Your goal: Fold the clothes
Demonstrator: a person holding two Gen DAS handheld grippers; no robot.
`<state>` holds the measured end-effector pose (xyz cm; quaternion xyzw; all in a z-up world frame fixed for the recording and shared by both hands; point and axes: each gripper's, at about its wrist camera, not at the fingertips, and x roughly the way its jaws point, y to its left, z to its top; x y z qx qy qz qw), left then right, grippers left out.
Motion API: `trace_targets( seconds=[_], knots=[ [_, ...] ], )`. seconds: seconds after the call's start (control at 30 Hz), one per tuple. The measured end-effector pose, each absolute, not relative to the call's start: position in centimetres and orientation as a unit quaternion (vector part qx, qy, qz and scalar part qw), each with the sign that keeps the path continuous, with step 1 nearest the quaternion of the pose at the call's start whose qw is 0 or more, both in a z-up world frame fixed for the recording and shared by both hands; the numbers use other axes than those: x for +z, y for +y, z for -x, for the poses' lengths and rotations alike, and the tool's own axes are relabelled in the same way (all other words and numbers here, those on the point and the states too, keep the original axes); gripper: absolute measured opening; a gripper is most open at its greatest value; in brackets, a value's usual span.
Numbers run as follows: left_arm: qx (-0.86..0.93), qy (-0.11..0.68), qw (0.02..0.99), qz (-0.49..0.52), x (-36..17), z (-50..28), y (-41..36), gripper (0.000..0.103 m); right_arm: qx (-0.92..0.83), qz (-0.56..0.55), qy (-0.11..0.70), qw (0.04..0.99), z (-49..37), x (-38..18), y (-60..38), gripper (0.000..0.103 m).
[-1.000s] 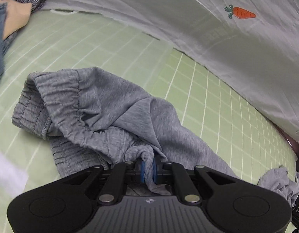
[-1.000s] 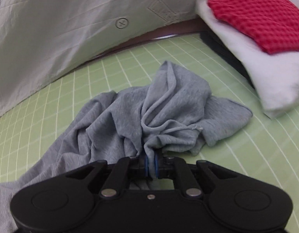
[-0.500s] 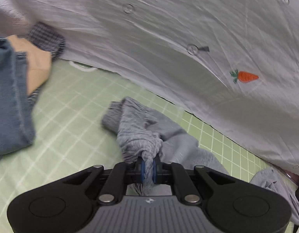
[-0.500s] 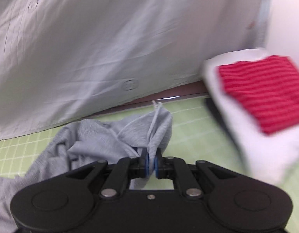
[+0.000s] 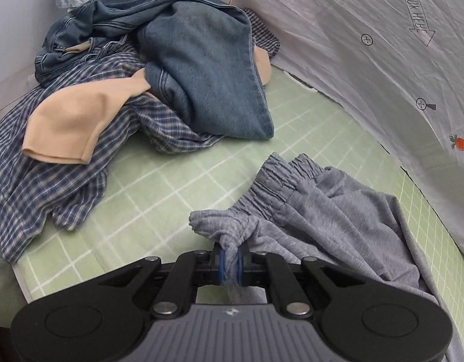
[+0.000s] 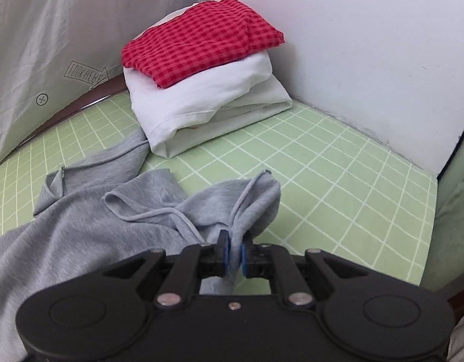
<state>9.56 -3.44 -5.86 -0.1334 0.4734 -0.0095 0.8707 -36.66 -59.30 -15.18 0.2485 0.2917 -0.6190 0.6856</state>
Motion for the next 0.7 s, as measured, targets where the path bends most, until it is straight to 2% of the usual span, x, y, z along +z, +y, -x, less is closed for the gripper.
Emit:
trace_targets(
  seconds=[0.03, 0.07, 0.17, 0.23, 0.3, 0.37, 0.43, 0.5, 0.57, 0.6, 0.67, 0.7],
  knots=[
    [-0.007, 0.474, 0.87, 0.133, -6.0, -9.2, -3.4, 0.01, -0.618, -0.245, 0.288, 0.689, 36.3, -15.0, -59.0, 0.045],
    [-0.005, 0.475, 0.869, 0.135, -6.1, -8.8, -3.3, 0.011, -0.618, -0.241, 0.284, 0.693, 35.8, -14.7, -58.7, 0.05],
    [0.001, 0.477, 0.868, 0.139, -6.1, -7.9, -3.1, 0.018, -0.604, -0.236, 0.269, 0.712, 34.2, -14.0, -57.9, 0.052],
    [0.006, 0.478, 0.867, 0.141, -6.1, -7.4, -3.0, 0.02, -0.591, -0.232, 0.262, 0.727, 32.7, -13.5, -57.3, 0.067],
    [0.016, 0.479, 0.864, 0.154, -5.9, -6.8, -2.8, 0.028, -0.574, -0.234, 0.255, 0.742, 31.1, -13.2, -57.0, 0.076],
    [0.023, 0.478, 0.861, 0.174, -5.6, -6.3, -2.5, 0.04, -0.549, -0.251, 0.253, 0.756, 29.5, -13.1, -57.1, 0.078],
    [0.022, 0.479, 0.857, 0.187, -5.5, -6.2, -2.5, 0.048, -0.52, -0.277, 0.259, 0.765, 27.8, -13.5, -57.4, 0.084],
    [0.017, 0.484, 0.854, 0.189, -5.5, -6.3, -3.0, 0.053, -0.497, -0.304, 0.269, 0.767, 26.1, -14.1, -57.9, 0.086],
    [0.018, 0.489, 0.852, 0.185, -5.6, -6.6, -3.7, 0.066, -0.48, -0.327, 0.278, 0.765, 24.7, -14.8, -58.3, 0.086],
    [0.019, 0.493, 0.85, 0.183, -5.7, -6.7, -4.0, 0.068, -0.471, -0.338, 0.283, 0.764, 24.0, -15.2, -58.5, 0.086],
    [0.021, 0.502, 0.845, 0.184, -6.1, -7.0, -4.7, 0.069, -0.471, -0.35, 0.289, 0.757, 24.6, -15.4, -58.0, 0.083],
    [0.021, 0.507, 0.841, 0.191, -6.3, -7.2, -4.9, 0.07, -0.472, -0.355, 0.292, 0.753, 25.1, -15.5, -57.7, 0.074]
  ],
)
